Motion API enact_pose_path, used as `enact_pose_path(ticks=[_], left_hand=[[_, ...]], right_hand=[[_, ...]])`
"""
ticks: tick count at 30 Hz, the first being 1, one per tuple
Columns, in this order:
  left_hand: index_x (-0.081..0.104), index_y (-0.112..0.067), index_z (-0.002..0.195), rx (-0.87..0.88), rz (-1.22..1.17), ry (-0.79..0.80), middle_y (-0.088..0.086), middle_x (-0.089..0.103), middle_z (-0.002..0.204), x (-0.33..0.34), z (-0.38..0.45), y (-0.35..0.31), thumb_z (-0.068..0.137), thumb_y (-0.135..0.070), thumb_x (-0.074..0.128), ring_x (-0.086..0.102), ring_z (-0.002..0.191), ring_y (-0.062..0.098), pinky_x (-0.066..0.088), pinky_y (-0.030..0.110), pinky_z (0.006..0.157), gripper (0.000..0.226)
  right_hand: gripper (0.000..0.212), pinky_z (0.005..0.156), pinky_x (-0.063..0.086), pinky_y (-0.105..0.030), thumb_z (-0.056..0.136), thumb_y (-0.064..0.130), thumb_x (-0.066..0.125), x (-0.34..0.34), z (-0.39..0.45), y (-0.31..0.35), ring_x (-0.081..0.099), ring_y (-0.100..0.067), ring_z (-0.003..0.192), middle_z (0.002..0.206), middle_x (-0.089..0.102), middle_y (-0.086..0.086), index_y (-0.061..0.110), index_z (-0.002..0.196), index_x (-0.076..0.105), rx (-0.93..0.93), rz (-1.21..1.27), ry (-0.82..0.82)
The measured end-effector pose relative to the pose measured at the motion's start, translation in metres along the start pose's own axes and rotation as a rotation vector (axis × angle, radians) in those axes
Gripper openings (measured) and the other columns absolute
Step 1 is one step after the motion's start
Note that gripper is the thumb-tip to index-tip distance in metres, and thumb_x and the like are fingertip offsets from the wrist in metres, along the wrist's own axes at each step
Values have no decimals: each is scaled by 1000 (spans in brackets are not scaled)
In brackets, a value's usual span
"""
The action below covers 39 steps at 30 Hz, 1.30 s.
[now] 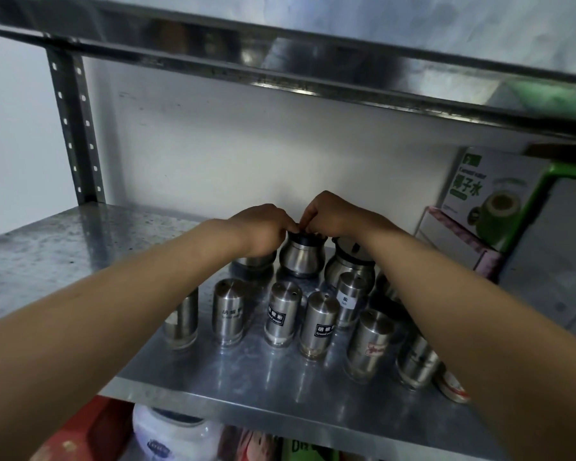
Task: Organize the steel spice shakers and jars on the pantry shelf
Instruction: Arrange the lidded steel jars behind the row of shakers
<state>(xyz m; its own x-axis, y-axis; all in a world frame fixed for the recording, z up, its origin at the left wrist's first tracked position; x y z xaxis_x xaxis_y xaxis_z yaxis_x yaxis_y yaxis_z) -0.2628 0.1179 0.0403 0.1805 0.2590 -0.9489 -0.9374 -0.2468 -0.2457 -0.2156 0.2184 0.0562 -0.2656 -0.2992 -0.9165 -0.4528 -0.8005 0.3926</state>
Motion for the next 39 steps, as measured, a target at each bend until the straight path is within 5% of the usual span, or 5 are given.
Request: enact_pose_path(ticks=[11, 17, 23, 30, 39], left_hand=[[61, -25, 125, 6, 258, 65, 8, 59, 124, -5, 1, -16, 90, -9, 41, 59, 105, 28, 51, 40, 90, 44], [45, -30, 139, 13, 387, 84, 5, 28, 155, -3, 4, 1, 93, -14, 38, 27, 143, 28, 30, 39, 114, 49], [34, -29, 145, 24, 351, 84, -2, 22, 159, 1, -4, 7, 97, -10, 32, 9, 149, 17, 24, 35, 115, 52], [38, -31, 143, 60, 290, 77, 3, 33, 153, 9, -5, 7, 91, -8, 42, 28, 142, 26, 30, 38, 114, 57], [38, -30, 143, 73, 316, 66, 6, 30, 155, 4, -5, 10, 91, 1, 39, 22, 145, 26, 26, 37, 116, 60]], right_hand=[[21, 78, 52, -30, 87, 8, 68, -1, -2, -3, 65, -22, 94, 105, 71, -12, 2, 107, 74, -50, -51, -13], [20, 73, 50, -27, 83, 16, 75, -3, -6, -6, 63, -15, 83, 96, 74, -11, 2, 97, 77, -66, -12, -20], [21, 62, 50, -24, 82, 20, 77, -2, -9, 0, 63, -16, 81, 93, 74, -10, 3, 94, 77, -35, -30, -13], [24, 56, 41, -18, 84, 23, 74, 1, -11, -4, 59, -14, 81, 91, 69, -6, 4, 98, 76, 0, -19, 9], [32, 61, 44, -25, 84, 27, 74, 2, -14, 4, 60, -17, 76, 94, 72, -13, -2, 99, 74, 20, -121, 29]])
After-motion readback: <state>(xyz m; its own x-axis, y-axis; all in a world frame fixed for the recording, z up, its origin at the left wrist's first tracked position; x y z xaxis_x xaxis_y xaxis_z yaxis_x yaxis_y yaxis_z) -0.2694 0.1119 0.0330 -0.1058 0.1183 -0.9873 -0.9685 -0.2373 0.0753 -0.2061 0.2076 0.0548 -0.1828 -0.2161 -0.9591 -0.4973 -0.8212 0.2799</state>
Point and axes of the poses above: each hand's wrist, its own z-axis towards the middle knuckle, its own x-axis out of the palm, y = z × x, the point moved 9 cm from there along z, towards the middle knuckle
